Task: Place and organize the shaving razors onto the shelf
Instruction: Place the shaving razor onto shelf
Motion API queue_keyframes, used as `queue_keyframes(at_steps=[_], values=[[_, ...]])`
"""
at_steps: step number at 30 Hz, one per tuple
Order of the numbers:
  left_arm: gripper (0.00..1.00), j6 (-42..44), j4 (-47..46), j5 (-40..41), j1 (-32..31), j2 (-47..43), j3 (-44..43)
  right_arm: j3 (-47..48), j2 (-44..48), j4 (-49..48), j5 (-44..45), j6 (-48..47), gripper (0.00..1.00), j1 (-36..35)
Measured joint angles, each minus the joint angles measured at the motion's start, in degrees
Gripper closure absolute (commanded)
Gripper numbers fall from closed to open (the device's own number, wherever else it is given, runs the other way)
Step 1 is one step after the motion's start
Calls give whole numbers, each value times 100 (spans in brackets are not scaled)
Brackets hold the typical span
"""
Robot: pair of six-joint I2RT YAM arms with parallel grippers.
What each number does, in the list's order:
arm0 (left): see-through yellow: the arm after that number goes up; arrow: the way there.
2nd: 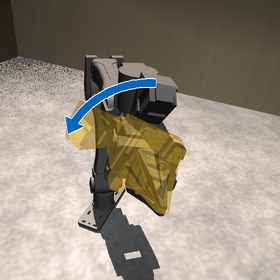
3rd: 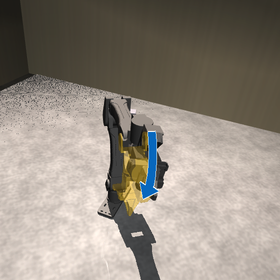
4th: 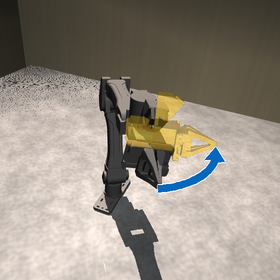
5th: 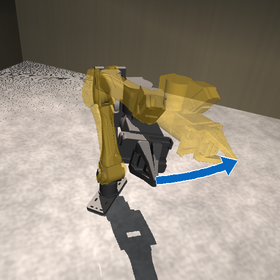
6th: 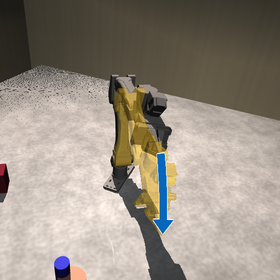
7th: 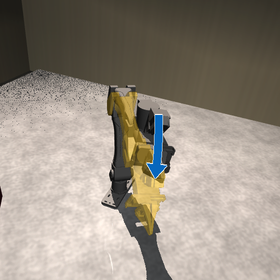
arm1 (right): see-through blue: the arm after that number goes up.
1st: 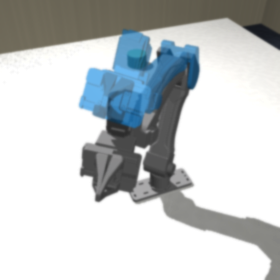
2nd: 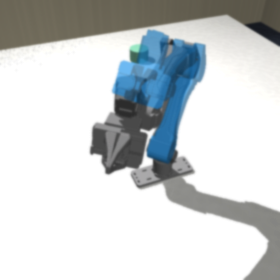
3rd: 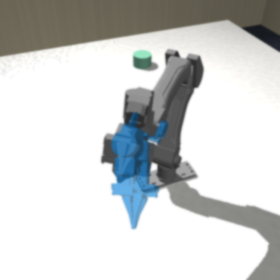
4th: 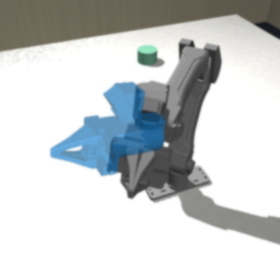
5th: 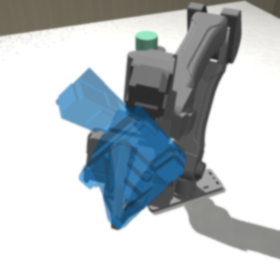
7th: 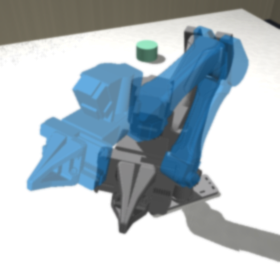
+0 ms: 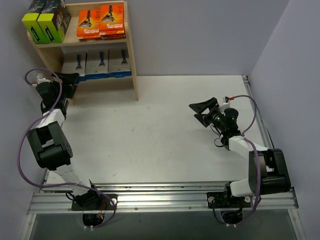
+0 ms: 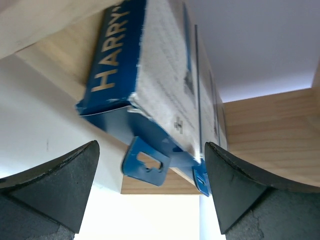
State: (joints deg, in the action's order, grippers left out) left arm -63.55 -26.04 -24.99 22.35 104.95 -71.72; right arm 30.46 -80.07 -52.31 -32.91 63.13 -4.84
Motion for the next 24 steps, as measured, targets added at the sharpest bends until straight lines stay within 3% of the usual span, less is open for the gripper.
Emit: queue_keyframes(at_steps=[13, 24], values=[[6, 0, -118, -365, 195, -348, 13, 0, 710, 627, 61, -111, 2, 0], [6, 348, 680, -608, 479, -1532, 640, -2, 1349, 1386, 92, -426, 0, 0]])
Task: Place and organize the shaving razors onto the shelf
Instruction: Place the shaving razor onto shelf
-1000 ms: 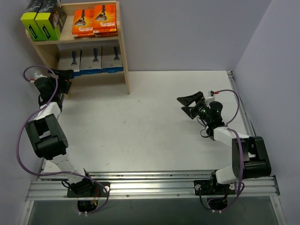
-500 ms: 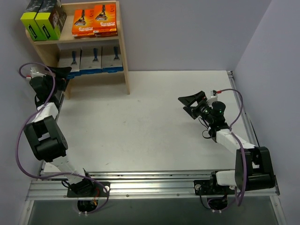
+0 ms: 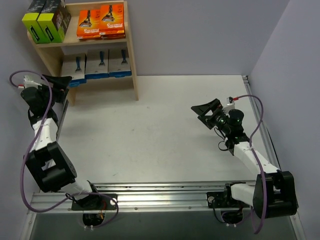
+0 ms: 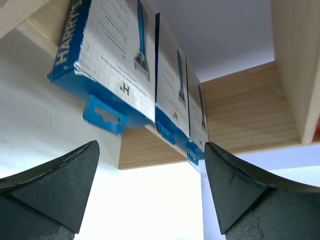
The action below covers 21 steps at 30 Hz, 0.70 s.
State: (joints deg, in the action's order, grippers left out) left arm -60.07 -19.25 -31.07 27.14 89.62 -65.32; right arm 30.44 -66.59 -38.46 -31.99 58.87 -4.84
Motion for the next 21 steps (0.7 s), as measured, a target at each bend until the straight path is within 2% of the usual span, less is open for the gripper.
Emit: queue_keyframes(at_steps=[9, 12, 16, 20, 21], values=[[6, 844, 1346, -68, 142, -1165, 149, 2, 61, 955, -83, -614, 0, 0], [6, 896, 1445, -122, 238, -1368, 326, 2, 258, 1220, -120, -723, 0, 0], [6, 927, 1572, -203, 297, -1403, 468, 2, 649, 1453, -157, -822, 0, 0], [5, 929, 1585, -282, 297, -1283, 474, 2, 992, 1670, -184, -940, 7, 0], [1, 929, 1574, -295, 297, -1237, 474, 2, 1043, 1700, -192, -977, 8, 0]])
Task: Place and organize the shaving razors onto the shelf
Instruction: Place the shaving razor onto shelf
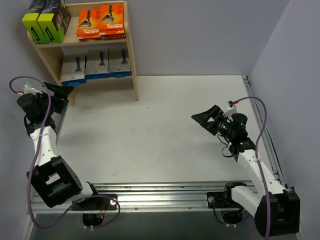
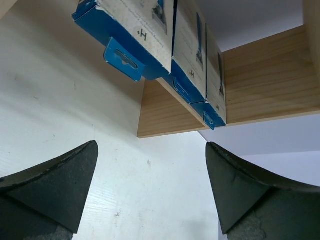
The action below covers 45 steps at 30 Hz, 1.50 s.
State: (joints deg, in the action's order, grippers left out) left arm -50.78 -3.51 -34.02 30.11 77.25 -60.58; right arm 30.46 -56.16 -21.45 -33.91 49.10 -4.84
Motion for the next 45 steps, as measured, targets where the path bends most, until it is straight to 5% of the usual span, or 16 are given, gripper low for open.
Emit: queue_keyframes(at_steps=[2, 8, 14, 21, 34, 45], values=[[2, -7, -17, -22, 0, 125, 0, 0, 7, 0, -22, -48, 15, 0], [25, -70, -90, -31, 0, 444, -46, 11, -337, -153, -192, -188, 29, 0], [48, -92, -297, 61, 0, 748, -313, 273, -975, -210, -365, -439, 31, 0], [51, 39, -356, 219, 0, 1110, -793, 533, -1373, -479, -542, -590, 31, 28], [71, 350, -328, 529, -35, 1856, -1377, 686, -1797, -710, -678, -704, 33, 155], [73, 485, -299, 765, -236, 2315, -1847, 931, -2068, -800, -774, -732, 35, 262]])
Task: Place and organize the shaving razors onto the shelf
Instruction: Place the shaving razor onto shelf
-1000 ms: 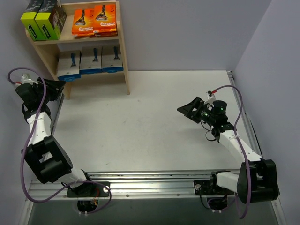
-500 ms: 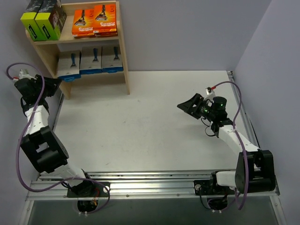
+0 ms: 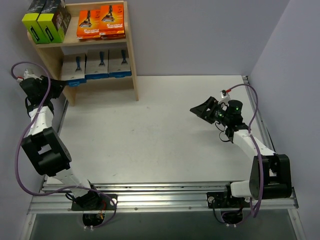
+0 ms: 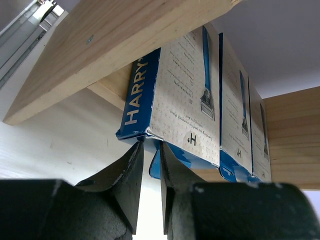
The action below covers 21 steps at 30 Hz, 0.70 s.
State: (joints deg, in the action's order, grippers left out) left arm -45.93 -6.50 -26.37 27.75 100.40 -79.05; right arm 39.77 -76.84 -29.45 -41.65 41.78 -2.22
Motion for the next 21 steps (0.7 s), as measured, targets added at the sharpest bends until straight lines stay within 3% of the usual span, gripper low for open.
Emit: queue_keyframes(at_steps=[21], values=[[78, 68, -11, 44, -146, 470, -448, 90, -87, -33, -24, -7, 36, 42]])
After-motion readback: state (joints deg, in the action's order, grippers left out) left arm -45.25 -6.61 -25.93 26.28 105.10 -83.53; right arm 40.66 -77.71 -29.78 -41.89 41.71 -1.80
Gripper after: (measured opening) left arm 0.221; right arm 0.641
